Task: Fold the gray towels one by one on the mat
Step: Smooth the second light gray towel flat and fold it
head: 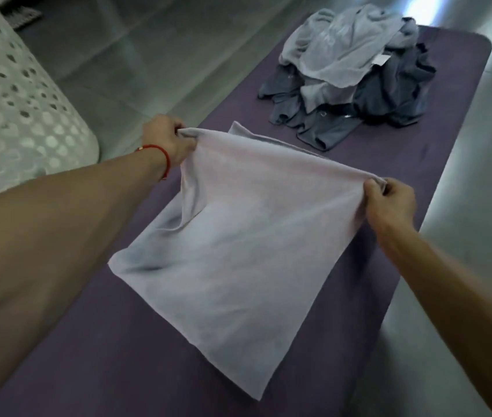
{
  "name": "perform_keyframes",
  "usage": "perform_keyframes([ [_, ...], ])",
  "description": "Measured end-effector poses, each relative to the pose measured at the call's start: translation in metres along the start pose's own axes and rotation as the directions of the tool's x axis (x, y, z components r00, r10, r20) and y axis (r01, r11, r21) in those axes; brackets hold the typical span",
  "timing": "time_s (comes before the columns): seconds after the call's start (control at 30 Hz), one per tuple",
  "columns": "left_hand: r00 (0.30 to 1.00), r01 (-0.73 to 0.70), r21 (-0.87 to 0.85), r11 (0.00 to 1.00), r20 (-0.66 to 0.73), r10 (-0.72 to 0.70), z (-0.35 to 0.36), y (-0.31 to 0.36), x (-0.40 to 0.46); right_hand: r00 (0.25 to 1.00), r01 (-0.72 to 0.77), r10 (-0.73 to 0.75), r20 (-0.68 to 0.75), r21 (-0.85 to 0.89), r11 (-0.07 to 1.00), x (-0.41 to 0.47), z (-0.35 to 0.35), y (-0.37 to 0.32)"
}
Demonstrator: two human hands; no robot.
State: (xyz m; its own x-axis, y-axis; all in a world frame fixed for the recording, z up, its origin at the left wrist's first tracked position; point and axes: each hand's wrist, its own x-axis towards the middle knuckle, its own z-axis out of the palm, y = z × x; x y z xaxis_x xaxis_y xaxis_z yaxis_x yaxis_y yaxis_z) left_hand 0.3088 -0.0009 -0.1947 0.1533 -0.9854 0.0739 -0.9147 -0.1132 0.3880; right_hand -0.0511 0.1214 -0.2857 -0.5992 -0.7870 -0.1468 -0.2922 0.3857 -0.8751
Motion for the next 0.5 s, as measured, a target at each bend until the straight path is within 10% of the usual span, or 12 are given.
perform_keyframes([
  [0.27, 0.969, 0.227, -0.167, 0.959, -0.06, -0.24, 0.083, 0.035, 0.069, 0.994, 0.054, -0.085, -0.065, -0.387, 0.921, 0.057, 0.041, 0.032],
  [0.5, 0.982, 0.187, -0.203, 0.961, 0.062, -0.178, 0.147, 0.021, 0.116, 0.946, 0.05, -0.226, -0.231, -0.587, 0.808, 0.057, 0.071, 0.047],
])
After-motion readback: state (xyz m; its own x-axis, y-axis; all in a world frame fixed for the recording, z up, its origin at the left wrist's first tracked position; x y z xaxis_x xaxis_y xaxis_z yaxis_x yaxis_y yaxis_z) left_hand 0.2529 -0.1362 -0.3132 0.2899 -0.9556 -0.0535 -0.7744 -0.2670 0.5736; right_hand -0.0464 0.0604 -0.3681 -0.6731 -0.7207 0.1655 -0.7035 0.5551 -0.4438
